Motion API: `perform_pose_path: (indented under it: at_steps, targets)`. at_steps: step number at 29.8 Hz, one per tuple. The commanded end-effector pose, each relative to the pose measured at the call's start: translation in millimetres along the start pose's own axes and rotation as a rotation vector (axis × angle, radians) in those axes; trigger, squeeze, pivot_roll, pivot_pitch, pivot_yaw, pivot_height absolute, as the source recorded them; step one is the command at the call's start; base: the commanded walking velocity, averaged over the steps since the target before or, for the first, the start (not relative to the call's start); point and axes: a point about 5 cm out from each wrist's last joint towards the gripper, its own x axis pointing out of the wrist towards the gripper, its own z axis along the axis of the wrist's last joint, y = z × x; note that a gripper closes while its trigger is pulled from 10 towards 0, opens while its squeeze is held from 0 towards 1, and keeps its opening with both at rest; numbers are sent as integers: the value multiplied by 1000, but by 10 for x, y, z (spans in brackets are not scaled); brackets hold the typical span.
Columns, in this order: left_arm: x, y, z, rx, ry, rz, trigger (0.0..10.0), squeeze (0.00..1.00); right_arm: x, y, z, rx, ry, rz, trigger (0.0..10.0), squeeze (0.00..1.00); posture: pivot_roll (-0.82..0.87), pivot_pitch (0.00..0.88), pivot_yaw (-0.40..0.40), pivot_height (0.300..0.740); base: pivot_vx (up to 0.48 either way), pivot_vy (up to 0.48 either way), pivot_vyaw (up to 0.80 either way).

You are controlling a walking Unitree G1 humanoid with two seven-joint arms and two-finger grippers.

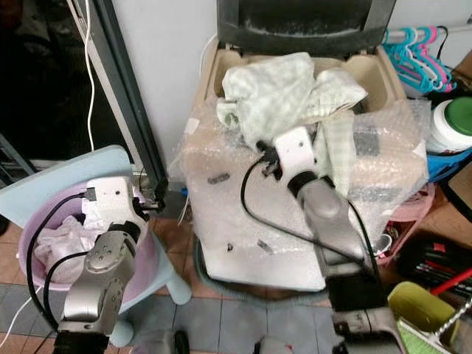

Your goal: Clothes washing

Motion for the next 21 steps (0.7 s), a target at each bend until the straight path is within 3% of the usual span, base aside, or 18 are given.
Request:
perform_pose_path:
  at_steps: [1, 5, 10, 15, 21]
  targets:
    - [8, -42, 20, -5, -6, -3, 10000, 0, 52, -116, 17, 15, 14, -48, 10000, 0, -10, 21, 35, 740, 0, 0, 0]
    - [11, -42, 18, -3, -3, -1, 10000, 0, 173, -369, 34, 40, 63, -191, 10000, 0, -9, 19, 34, 740, 0, 0, 0]
    - [16, -36, 21, 1, -4, 3, 10000, 0, 142, -581, 321, 11, -110, -327, 10000, 0, -7, 18, 33, 740, 0, 0, 0]
    - [20, -33, 22, 4, -6, 1, 10000, 0, 63, -470, 377, -34, -189, -298, 10000, 0, -13, 16, 36, 740, 0, 0, 0]
    - [40, -41, 29, 10, -9, -8, 10000, 0, -118, -108, 238, -25, -214, -177, 10000, 0, -23, 12, 47, 740, 0, -40, 0]
